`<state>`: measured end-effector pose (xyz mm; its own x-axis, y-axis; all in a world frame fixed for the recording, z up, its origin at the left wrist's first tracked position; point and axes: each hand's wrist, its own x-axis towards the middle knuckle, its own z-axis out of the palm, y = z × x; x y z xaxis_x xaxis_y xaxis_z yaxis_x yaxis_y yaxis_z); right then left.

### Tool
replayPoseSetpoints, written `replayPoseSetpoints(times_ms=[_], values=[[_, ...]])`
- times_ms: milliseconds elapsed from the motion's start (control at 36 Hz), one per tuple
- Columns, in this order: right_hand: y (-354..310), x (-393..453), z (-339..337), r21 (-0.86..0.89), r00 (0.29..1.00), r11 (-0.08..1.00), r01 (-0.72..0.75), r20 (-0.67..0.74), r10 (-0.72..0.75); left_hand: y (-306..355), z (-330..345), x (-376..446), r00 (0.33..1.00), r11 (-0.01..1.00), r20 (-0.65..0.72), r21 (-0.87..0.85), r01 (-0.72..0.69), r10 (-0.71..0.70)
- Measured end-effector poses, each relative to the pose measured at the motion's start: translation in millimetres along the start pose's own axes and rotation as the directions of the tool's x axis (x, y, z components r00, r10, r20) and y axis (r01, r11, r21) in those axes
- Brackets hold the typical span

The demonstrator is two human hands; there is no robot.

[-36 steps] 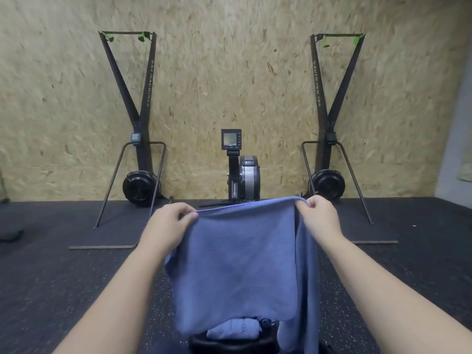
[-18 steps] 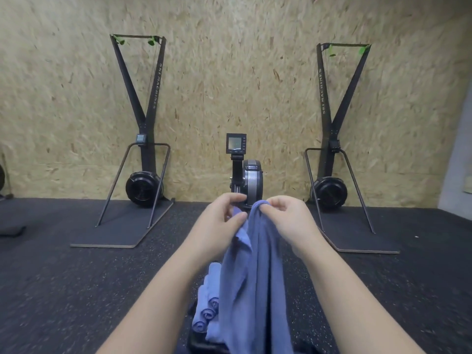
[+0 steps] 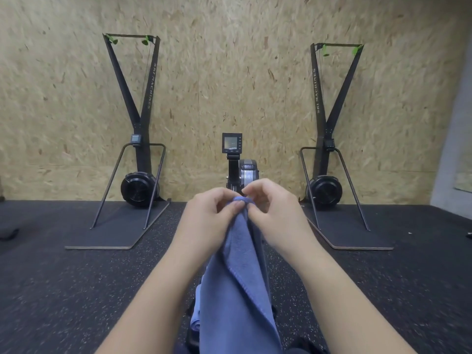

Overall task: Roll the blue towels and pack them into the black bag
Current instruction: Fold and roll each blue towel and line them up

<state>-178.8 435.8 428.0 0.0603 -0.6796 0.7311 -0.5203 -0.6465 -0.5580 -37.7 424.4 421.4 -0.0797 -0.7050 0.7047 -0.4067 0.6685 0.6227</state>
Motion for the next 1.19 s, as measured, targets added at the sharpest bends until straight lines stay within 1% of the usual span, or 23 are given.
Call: replayPoseSetpoints(times_ms=[56, 139, 306, 417, 500, 556, 639, 722, 778, 833, 917, 972, 1056, 1139, 1194], values=[[5.9, -0.6, 3.0, -0.053, 0.999, 0.999, 0.001, -0.041, -0.004, 0.2, -0.6, -1.6, 1.0, 0.999, 0.018, 0.032, 0.02, -0.02], [15.5, -0.9, 5.0, -0.077, 0.997, 0.997, -0.022, -0.073, 0.016, -0.4, -3.9, -3.5, 0.998, 0.998, 0.043, 0.041, 0.043, -0.045], [28.4, -0.5, 4.4, -0.078, 0.993, 0.991, -0.112, -0.04, 0.11, 3.9, -15.7, -3.7, 0.999, 0.998, 0.018, -0.049, 0.041, -0.04], [37.7, -2.2, 6.7, -0.162, 0.991, 0.977, -0.136, -0.006, 0.137, 5.9, -20.3, -2.7, 0.998, 0.991, -0.027, -0.122, 0.059, -0.063], [48.9, -4.1, 8.6, -0.19, 0.981, 0.963, -0.193, -0.017, 0.193, 7.0, -23.0, -2.6, 0.995, 0.978, -0.061, -0.197, 0.061, -0.074], [55.6, -5.7, 7.6, -0.183, 0.97, 0.952, -0.244, -0.04, 0.241, 5.2, -25.6, -1.7, 0.992, 0.97, -0.092, -0.235, 0.063, -0.087], [60.5, -8.8, 3.2, -0.132, 0.952, 0.943, -0.305, -0.07, 0.298, -1.6, -29.9, 0.6, 0.98, 0.964, -0.145, -0.247, 0.097, -0.135], [59.3, -8.8, 2.2, -0.026, 0.953, 0.956, -0.292, -0.088, 0.289, -7.8, -32.6, 1.8, 0.965, 0.948, -0.169, -0.284, 0.146, -0.199], [55.5, -6.4, 5.0, 0.048, 0.959, 0.962, -0.269, -0.081, 0.272, -11.9, -31.7, 2.6, 0.959, 0.953, -0.172, -0.245, 0.178, -0.223], [50.7, -3.3, 8.3, 0.092, 0.965, 0.965, -0.244, -0.074, 0.251, -16.4, -28.8, 3.9, 0.959, 0.965, -0.164, -0.162, 0.206, -0.232], [39.9, 0.3, 11.1, 0.12, 0.976, 0.971, -0.207, -0.049, 0.214, -18.2, -20.9, 2.0, 0.969, 0.971, -0.102, -0.099, 0.216, -0.226], [33.4, 1.2, 12.4, 0.105, 0.981, 0.976, -0.193, -0.009, 0.195, -15.7, -14.3, -1.5, 0.979, 0.978, -0.03, -0.06, 0.198, -0.2], [25.7, 0.9, 16.6, 0.08, 0.982, 0.982, -0.17, 0.093, 0.162, -10.1, -3.1, -6.0, 0.985, 0.987, 0.068, 0.011, 0.158, -0.158], [15.6, -2.1, 18.5, 0.14, 0.978, 0.979, -0.147, 0.17, 0.122, -8.9, 3.1, -9.6, 0.984, 0.988, 0.098, 0.057, 0.141, -0.146], [10.2, -4.2, 16.3, 0.185, 0.974, 0.972, -0.142, 0.2, 0.104, -10.7, 4.6, -10.5, 0.985, 0.988, 0.079, 0.053, 0.148, -0.152]])
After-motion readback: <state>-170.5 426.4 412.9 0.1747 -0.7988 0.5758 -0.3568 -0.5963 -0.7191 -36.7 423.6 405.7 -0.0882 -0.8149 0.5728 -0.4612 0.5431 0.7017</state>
